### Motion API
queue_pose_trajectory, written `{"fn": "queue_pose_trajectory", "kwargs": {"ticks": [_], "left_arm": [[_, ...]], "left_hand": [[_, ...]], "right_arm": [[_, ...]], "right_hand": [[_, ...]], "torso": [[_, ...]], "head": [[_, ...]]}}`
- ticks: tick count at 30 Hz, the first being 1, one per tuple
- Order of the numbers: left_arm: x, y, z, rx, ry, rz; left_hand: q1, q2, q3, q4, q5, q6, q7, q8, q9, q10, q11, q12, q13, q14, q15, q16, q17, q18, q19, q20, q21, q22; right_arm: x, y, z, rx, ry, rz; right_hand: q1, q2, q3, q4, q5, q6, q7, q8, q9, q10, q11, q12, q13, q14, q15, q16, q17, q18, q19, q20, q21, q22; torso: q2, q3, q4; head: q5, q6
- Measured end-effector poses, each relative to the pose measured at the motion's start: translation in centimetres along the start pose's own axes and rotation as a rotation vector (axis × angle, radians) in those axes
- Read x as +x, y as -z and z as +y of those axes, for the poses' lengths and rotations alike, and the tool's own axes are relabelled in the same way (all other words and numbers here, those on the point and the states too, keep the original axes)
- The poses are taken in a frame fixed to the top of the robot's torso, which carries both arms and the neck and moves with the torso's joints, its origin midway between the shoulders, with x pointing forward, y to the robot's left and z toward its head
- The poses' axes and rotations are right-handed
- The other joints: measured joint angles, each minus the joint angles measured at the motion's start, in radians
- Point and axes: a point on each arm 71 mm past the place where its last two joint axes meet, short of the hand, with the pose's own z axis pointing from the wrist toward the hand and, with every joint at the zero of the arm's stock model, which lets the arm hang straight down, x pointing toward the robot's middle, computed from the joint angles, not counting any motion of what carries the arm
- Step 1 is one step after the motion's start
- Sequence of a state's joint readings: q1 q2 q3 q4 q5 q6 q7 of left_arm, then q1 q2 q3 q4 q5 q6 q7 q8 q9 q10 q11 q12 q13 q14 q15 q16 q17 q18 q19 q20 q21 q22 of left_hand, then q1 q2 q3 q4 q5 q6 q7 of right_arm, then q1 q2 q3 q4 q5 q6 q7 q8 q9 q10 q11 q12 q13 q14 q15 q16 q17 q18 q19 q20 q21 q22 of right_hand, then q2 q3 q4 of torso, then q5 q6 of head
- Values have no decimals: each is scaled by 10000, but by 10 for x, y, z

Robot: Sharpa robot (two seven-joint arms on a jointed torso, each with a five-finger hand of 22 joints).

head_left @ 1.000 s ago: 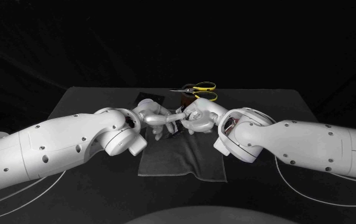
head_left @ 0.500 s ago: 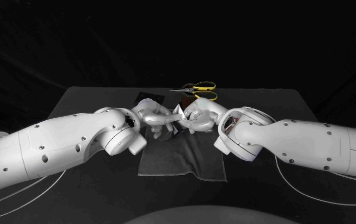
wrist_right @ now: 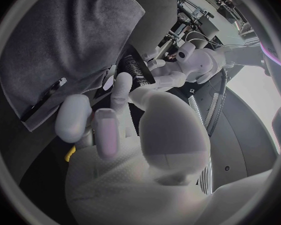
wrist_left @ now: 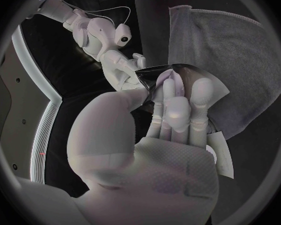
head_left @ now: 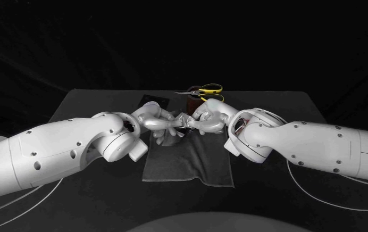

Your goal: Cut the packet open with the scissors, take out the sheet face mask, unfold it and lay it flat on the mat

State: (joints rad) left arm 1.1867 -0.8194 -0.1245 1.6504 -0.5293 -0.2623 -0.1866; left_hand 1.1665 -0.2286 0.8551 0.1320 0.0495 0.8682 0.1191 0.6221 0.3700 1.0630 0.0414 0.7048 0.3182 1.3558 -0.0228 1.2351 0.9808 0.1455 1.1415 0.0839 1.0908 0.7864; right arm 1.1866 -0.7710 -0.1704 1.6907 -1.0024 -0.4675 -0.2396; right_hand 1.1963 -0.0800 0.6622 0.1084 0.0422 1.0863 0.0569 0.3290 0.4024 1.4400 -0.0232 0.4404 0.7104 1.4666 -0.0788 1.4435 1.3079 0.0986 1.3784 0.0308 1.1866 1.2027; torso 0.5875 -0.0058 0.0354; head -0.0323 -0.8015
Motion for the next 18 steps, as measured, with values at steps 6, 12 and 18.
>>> {"fn": "queue_pose_trajectory", "kwargs": {"ticks": [6,12,18], "left_arm": [[1,0,-1,16,73,123],[2,0,-1,8,20,171],[2,0,-2,36,-161,143]], "left_hand": [[400,289,582,-951,-23,38,-40,280,-42,-18,17,0,-13,113,-73,188,495,-2,118,-117,361,460],[537,405,527,-1006,2,103,-76,310,-127,66,-18,0,-14,261,-80,329,785,-4,294,-143,718,920],[549,417,500,-1033,2,238,-86,322,-187,262,-39,67,-25,454,-126,456,1006,-6,668,-196,1213,1600]], "right_arm": [[-1,1,0,-22,50,-90],[-2,4,0,-85,89,-206],[-3,7,-1,-133,203,-351]], "right_hand": [[-12,12,-1,-1,10,-1,-1,0,0,-1,1,0,-2,0,0,-1,3,0,0,0,0,6],[-12,12,-27,-27,38,-2,-2,2,1,-2,1,0,9,-1,1,-1,3,-1,2,-3,46,27],[-12,11,-54,-54,39,-3,-3,2,1,-1,1,0,23,-2,2,79,3,-1,41,-41,176,142]], "torso": [[0,4,-7],[0,17,-13],[0,22,-18]], "head": [[-3,-9],[-4,-28],[-15,-43]]}}
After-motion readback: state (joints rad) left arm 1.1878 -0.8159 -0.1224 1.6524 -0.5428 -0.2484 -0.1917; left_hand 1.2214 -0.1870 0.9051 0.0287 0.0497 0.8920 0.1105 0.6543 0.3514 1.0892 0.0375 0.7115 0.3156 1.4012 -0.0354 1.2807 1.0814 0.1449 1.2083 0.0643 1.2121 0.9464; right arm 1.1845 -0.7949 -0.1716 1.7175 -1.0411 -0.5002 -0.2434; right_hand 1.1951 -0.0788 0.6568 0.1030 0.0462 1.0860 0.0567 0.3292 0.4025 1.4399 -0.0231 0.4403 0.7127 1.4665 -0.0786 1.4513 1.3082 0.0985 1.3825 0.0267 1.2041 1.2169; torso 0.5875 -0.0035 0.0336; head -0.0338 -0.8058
